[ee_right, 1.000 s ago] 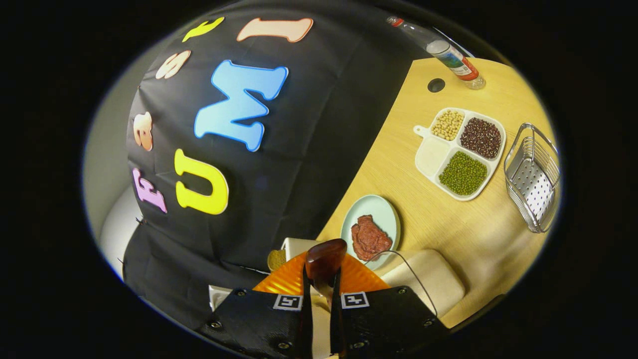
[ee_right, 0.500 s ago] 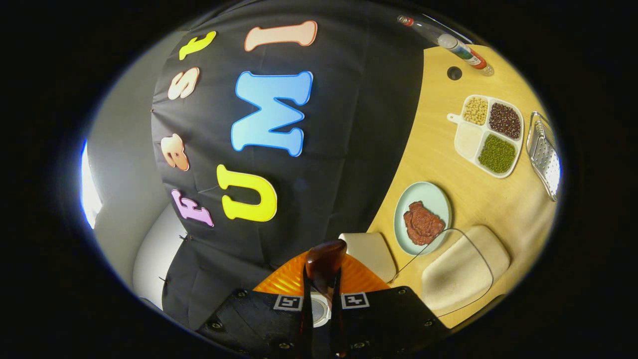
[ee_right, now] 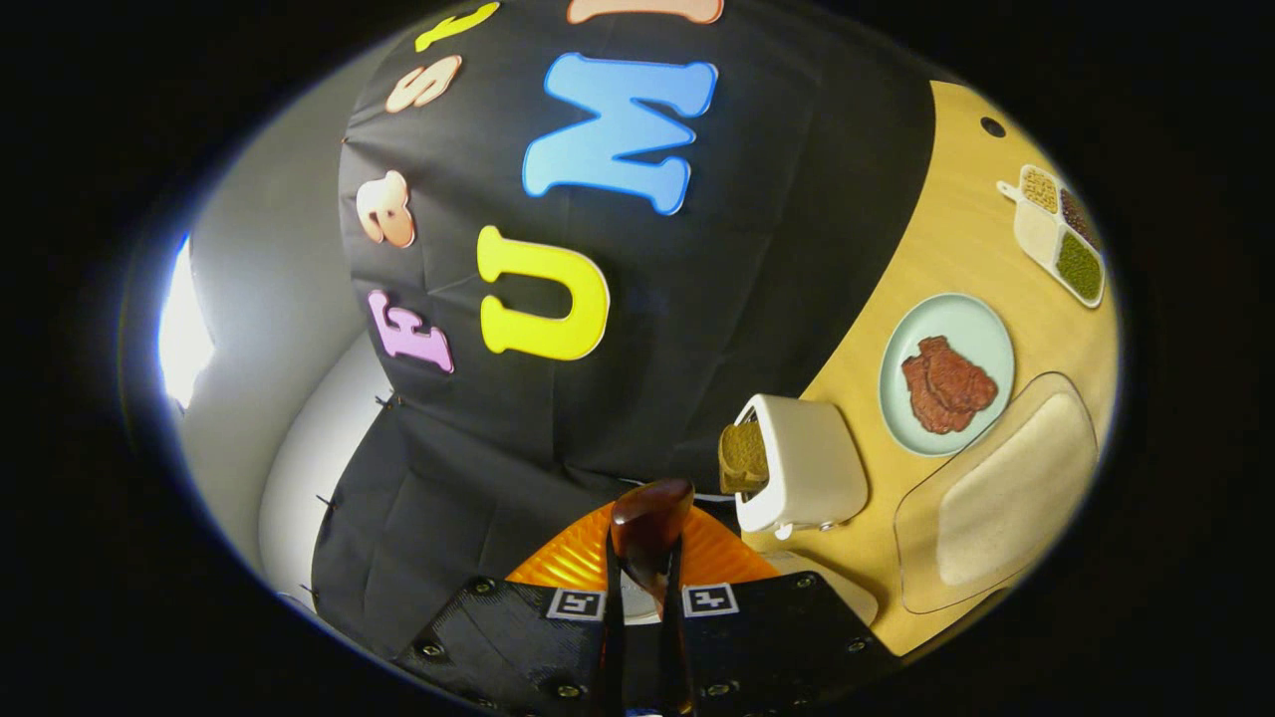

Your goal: Close the left gripper, press the button to open the rice cooker; take a wooden spoon from the chopstick holder with the right hand, scoop a spoonful of rice and pour it into the rice cooker, then put the wooden spoon back into the chopstick holder.

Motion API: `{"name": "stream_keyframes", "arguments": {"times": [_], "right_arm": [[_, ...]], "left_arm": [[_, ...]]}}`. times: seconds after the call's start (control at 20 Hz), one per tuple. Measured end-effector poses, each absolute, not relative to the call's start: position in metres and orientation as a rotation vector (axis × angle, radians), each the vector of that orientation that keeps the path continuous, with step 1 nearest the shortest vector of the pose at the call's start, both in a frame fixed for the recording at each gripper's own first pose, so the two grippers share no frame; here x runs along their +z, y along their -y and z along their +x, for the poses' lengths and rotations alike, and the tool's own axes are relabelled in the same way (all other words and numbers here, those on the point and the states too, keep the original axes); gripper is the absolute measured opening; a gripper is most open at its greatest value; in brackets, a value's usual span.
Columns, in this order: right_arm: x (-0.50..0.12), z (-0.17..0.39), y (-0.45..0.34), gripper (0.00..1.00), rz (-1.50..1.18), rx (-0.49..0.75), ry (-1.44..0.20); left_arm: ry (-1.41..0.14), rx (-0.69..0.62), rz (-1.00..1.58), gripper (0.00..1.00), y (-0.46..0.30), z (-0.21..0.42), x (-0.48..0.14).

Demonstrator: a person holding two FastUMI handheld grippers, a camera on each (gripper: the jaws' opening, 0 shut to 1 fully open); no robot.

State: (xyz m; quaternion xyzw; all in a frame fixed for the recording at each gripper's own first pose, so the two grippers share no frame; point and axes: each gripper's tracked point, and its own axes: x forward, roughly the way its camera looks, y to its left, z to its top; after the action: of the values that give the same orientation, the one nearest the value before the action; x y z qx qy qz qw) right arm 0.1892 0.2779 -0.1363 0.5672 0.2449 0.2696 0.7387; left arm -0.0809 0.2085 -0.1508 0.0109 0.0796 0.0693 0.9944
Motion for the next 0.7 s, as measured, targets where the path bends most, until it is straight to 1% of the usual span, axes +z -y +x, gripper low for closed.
{"name": "stream_keyframes", "arguments": {"times": [0.1,0.2,0.25,0.3,0.4,0.5,0.6,0.7], "right_arm": [[-0.132,0.189,-0.311,0.13,1.211,0.636,-0.557],[-0.133,0.19,-0.341,0.13,1.166,0.669,-0.576],[-0.135,0.192,-0.356,0.14,1.133,0.683,-0.583],[-0.14,0.194,-0.371,0.14,1.095,0.693,-0.59],[-0.147,0.196,-0.398,0.13,1.004,0.714,-0.599],[-0.155,0.196,-0.426,0.14,0.916,0.739,-0.607],[-0.167,0.199,-0.452,0.13,0.83,0.75,-0.618],[-0.183,0.2,-0.477,0.14,0.744,0.754,-0.629]], "left_arm": [[-0.162,0.146,0.03,0.95,-0.216,-0.086,-0.153],[-0.164,0.155,0.036,0.99,-0.226,-0.091,-0.155],[-0.165,0.161,0.035,0.99,-0.231,-0.094,-0.156],[-0.166,0.167,0.03,0.95,-0.237,-0.098,-0.157],[-0.169,0.173,0.005,0.97,-0.248,-0.105,-0.16],[-0.175,0.195,-0.01,0.95,-0.262,-0.114,-0.163],[-0.18,0.216,-0.02,0.99,-0.27,-0.122,-0.166],[-0.188,0.234,-0.023,0.97,-0.276,-0.129,-0.17]]}}
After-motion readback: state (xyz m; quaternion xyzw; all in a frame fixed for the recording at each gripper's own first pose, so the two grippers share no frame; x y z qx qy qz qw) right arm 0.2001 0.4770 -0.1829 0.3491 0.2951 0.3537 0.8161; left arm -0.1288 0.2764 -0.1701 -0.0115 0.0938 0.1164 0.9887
